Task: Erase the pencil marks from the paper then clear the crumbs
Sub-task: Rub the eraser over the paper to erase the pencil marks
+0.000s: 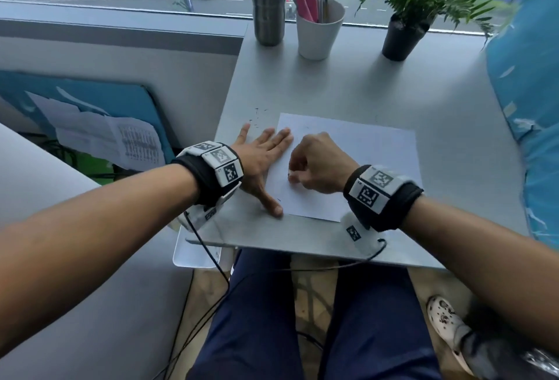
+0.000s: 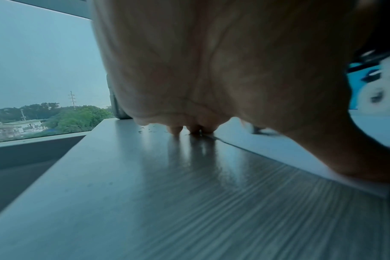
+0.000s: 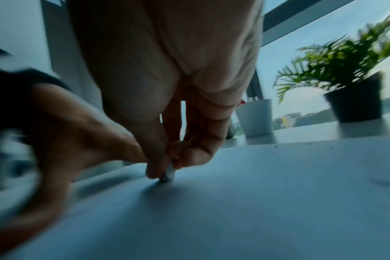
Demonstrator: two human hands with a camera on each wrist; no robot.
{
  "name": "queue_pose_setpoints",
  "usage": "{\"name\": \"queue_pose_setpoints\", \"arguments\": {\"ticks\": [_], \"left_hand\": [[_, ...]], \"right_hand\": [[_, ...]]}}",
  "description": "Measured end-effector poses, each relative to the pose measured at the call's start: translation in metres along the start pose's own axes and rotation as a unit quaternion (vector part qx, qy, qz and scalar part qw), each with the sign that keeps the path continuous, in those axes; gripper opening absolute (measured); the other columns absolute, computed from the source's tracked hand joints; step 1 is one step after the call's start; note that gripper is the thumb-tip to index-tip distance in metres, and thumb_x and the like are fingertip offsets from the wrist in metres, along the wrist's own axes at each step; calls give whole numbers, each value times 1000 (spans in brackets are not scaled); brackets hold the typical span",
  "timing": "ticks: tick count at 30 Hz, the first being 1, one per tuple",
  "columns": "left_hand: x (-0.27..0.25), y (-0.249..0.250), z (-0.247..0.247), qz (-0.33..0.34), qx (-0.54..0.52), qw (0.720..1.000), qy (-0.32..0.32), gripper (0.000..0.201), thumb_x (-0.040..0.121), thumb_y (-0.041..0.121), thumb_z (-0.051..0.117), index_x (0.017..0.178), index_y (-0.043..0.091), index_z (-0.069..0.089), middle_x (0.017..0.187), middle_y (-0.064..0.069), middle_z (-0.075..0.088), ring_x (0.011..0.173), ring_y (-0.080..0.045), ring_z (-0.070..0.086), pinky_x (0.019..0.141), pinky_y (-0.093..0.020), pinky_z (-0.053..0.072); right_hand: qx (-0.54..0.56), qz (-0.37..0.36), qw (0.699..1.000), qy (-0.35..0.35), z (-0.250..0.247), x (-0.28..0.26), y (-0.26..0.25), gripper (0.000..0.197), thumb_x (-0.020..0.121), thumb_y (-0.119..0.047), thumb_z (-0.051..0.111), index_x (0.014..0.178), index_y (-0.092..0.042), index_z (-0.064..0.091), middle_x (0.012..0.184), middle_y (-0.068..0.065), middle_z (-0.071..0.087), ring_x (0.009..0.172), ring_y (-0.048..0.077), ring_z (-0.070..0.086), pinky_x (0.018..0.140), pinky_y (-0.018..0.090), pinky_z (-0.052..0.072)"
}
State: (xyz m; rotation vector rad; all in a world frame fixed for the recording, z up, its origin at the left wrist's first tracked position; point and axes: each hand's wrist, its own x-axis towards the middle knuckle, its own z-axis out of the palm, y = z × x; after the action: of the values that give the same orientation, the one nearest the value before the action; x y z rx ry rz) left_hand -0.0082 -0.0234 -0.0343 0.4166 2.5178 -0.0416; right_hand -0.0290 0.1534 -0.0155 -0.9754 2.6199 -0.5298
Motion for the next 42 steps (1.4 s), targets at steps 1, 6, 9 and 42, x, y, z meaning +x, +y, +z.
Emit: {"name": "queue_pose_setpoints", "arguments": {"ticks": [1,6,9,42], "left_hand": [[1,0,1,0,2,1000,1,159,39,98,57,149,24,-31,156,8,-36,145,-19,-30,112,-59,-23],[-2,3,0,-7,5,1000,3,158,42,95,60,150,22,-29,157,7,-34,146,-19,-28,113,-59,-19],[-3,3,-1,-8,4,1000,4,158,42,96,60,150,22,-30,157,6,-34,146,-20,-28,113,-60,-19],[-14,-5,4,-19,53,998,37,142,58,99,37,153,11,-21,160,-6,-28,145,-22,-30,113,-56,-22]], "right_hand": [[3,-17,999,-35,3,-9,-5,7,76,-18,76,76,-11,77,63,-9,56,60,7,49,66,21,43],[18,25,999,-17,-23,18,8,10,72,-23,79,78,-15,80,71,0,74,66,13,66,61,12,44],[19,27,999,19,-20,22,8,9,72,-18,76,72,-10,78,68,5,73,66,20,67,69,27,54],[81,165,983,33,-24,-30,84,9,80,-28,74,82,-19,73,73,-2,69,69,10,59,60,15,40]]}}
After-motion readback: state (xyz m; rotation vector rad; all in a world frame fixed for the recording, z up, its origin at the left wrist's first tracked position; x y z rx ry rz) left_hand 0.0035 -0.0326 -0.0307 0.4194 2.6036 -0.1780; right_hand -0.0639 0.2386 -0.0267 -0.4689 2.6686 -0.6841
